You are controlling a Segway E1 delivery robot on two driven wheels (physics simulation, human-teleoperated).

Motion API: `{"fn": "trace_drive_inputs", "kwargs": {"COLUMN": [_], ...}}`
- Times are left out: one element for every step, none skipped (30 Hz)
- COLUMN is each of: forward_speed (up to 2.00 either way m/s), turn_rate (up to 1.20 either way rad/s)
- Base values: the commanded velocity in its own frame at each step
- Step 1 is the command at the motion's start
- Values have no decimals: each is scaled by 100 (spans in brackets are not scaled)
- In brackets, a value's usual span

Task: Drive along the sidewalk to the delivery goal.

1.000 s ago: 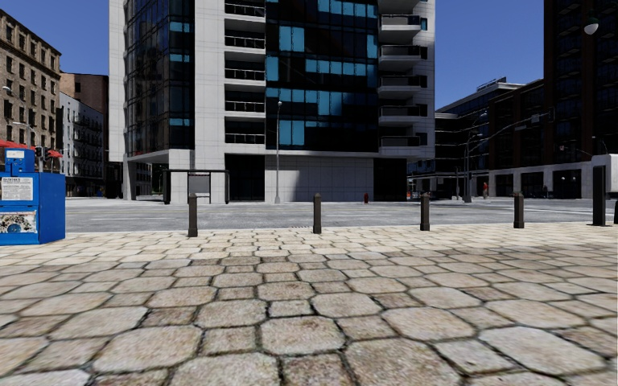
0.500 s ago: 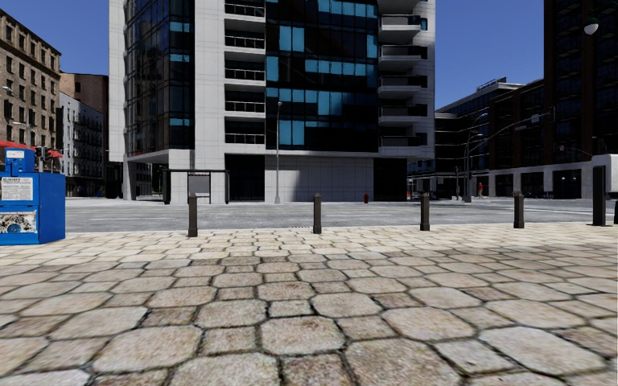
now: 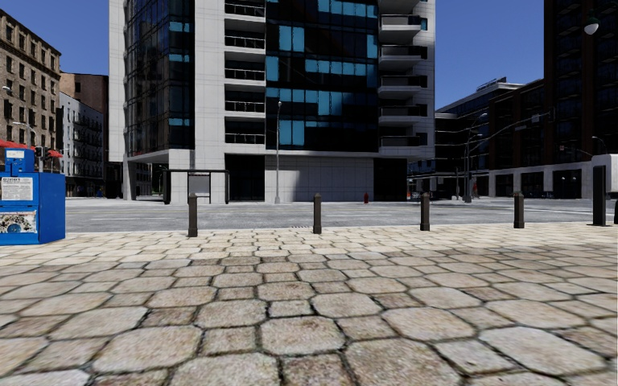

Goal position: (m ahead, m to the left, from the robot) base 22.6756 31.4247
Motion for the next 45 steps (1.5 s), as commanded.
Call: {"fn": "trace_drive_inputs", "kwargs": {"forward_speed": [0, 0, 0, 0, 0, 0, 0, 0, 0, 0, 0, 0, 0, 0, 0, 0, 0, 0, 0, 0, 11, 24, 39, 39, 48, 67, 76, 76, 87, 95, 102, 102, 106, 115, 139, 139, 169, 177, 179, 179, 186, 200, 200, 200, 200], "turn_rate": [-13, -28, -28, -43, -49, -51, -51, -52, -52, -52, -52, -52, -52, -53, -53, -53, -54, -54, -54, -54, -54, -54, -54, -54, -54, -54, -54, -54, -54, -54, -54, -54, -54, -54, -54, -54, -54, -54, -55, -55, -55, -55, -55, -55, -55]}}
